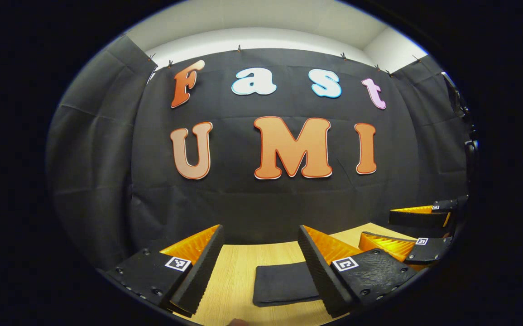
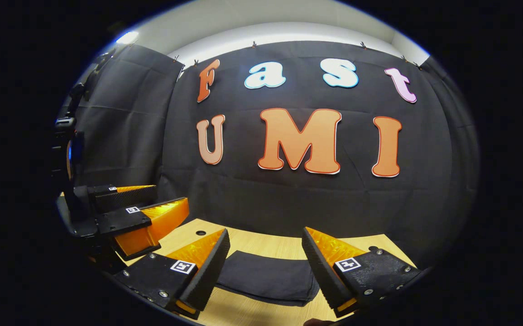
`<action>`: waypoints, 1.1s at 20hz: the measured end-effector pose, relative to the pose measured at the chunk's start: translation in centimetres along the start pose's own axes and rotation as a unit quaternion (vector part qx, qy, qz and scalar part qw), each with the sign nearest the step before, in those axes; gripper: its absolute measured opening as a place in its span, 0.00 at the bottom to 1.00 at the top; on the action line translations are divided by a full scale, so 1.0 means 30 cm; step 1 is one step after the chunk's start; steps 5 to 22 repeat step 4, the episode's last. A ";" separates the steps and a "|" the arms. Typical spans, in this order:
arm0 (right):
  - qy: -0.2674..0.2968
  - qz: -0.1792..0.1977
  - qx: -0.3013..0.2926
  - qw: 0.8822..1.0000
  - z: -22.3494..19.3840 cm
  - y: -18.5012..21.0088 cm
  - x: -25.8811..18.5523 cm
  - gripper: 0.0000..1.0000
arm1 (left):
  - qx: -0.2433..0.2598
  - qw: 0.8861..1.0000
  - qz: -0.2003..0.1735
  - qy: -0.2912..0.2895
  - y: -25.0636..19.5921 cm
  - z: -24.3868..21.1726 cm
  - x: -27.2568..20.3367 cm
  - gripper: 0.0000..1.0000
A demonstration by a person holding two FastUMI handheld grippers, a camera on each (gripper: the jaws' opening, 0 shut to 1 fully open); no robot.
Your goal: Grasp the waist and the cuffs of the jeans and fold them to make the two legs overlap; first hold the waist and fold one-third of the jeans toward the cuffs, then hold the cuffs and fold the remaining one-third in the same direction to finish folding.
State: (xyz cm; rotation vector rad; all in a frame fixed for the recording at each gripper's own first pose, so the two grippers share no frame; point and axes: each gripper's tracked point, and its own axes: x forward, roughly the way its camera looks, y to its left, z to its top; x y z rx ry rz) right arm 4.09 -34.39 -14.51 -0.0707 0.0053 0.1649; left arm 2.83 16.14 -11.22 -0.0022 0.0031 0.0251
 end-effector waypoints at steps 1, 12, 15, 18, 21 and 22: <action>0.001 -0.001 0.000 1.000 -0.004 -0.004 -0.008 0.96 | -0.001 1.000 -0.002 0.004 -0.006 -0.010 0.000 0.98; -0.006 -0.003 0.004 1.000 -0.001 -0.009 -0.032 0.96 | 0.015 1.000 -0.001 0.019 0.002 -0.050 0.003 0.97; -0.006 -0.003 0.004 1.000 -0.001 -0.009 -0.032 0.96 | 0.015 1.000 -0.001 0.019 0.002 -0.050 0.003 0.97; -0.006 -0.003 0.004 1.000 -0.001 -0.009 -0.032 0.96 | 0.015 1.000 -0.001 0.019 0.002 -0.050 0.003 0.97; -0.006 -0.003 0.004 1.000 -0.001 -0.009 -0.032 0.96 | 0.015 1.000 -0.001 0.019 0.002 -0.050 0.003 0.97; -0.006 -0.003 0.004 1.000 -0.001 -0.009 -0.032 0.96 | 0.015 1.000 -0.001 0.019 0.002 -0.050 0.003 0.97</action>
